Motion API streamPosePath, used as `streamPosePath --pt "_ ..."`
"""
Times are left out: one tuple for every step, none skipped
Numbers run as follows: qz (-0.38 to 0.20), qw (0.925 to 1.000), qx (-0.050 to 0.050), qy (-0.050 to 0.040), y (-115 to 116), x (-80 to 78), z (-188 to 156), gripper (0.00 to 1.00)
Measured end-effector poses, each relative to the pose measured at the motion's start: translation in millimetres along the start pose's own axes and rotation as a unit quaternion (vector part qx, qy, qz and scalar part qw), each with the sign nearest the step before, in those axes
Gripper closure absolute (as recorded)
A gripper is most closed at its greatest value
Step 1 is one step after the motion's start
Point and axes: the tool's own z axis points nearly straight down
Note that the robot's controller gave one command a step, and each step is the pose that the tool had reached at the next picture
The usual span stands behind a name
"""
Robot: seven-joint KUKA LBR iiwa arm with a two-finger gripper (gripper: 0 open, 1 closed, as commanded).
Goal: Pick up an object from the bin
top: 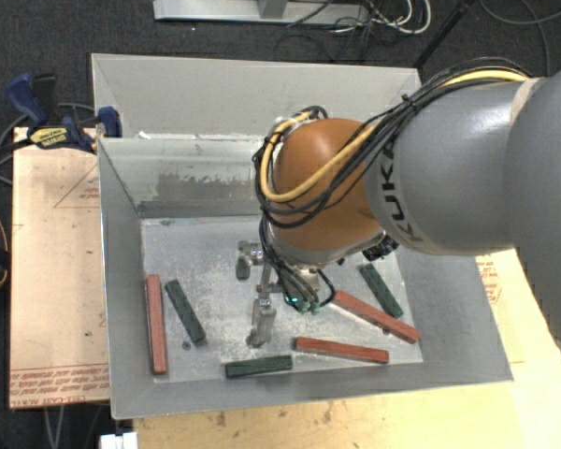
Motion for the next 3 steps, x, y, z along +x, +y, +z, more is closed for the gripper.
streamPosePath --pt "-0.09 0.9959 -0.001 -0.0115 -9 29.0 96 0.0" --pt "-0.061 0.9981 0.0 -0.0056 -22 32.1 66 0.0" --pt "-0.099 0.9951 0.0 -0.0068 -3 34.3 66 0.0"
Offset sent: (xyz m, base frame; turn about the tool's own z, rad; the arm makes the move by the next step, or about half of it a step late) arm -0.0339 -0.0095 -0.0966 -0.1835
